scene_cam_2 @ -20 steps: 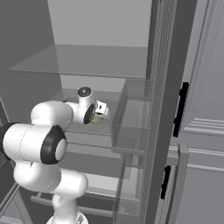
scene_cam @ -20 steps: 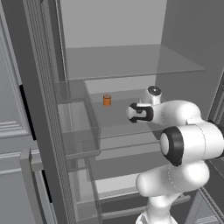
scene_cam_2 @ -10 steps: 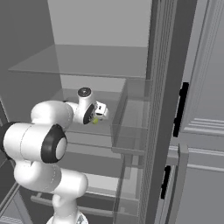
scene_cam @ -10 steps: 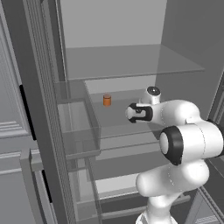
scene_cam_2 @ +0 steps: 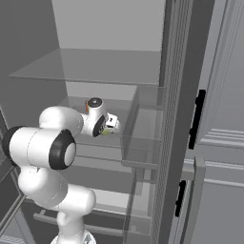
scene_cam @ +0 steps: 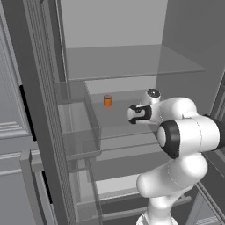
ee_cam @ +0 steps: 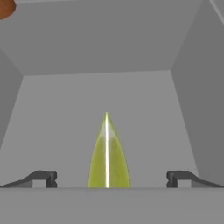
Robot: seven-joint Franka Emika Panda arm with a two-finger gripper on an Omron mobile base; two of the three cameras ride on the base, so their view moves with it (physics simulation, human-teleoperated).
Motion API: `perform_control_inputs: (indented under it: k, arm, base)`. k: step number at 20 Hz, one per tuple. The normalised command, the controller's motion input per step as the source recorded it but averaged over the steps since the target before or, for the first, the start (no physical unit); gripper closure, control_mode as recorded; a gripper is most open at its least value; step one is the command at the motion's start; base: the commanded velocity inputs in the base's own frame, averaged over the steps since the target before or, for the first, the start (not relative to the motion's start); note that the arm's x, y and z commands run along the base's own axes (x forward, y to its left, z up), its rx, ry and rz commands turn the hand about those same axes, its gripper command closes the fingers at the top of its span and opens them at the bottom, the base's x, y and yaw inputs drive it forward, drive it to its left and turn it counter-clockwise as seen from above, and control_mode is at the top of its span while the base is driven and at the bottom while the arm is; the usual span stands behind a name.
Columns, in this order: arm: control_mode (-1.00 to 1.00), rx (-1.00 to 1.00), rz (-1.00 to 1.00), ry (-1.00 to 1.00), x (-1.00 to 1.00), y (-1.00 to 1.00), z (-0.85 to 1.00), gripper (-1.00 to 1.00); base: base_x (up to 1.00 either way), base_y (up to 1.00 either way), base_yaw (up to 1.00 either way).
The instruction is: Grab a lemon wedge from the fridge and one ice cube from the ice bowl, and put them in the glass of lemonade.
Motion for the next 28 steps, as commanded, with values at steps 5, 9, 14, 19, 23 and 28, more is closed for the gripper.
perform_control_inputs:
  k: [5, 9, 14, 19, 23, 28]
  arm:
    - [-1.00, 0.00, 0.00, 0.00, 0.00, 0.00, -0.20, -1.00]
    - [-1.00, 0.00, 0.00, 0.00, 0.00, 0.00, -0.26, -1.00]
    - [-1.00, 0.00, 0.00, 0.00, 0.00, 0.00, -0.40, -1.00]
    - [-1.00, 0.00, 0.00, 0.00, 0.00, 0.00, -0.12, 1.00]
    - [-1.00, 0.00, 0.00, 0.00, 0.00, 0.00, -0.03, 1.00]
    - [-1.00, 0.00, 0.00, 0.00, -0.05, 0.00, 0.00, 1.00]
  base:
    - [0.00, 0.00, 0.00]
    - [0.00, 0.00, 0.00]
    - [0.00, 0.00, 0.00]
    - [0.00, 0.00, 0.00]
    - [0.00, 0.00, 0.00]
    - [0.00, 0.00, 0.00]
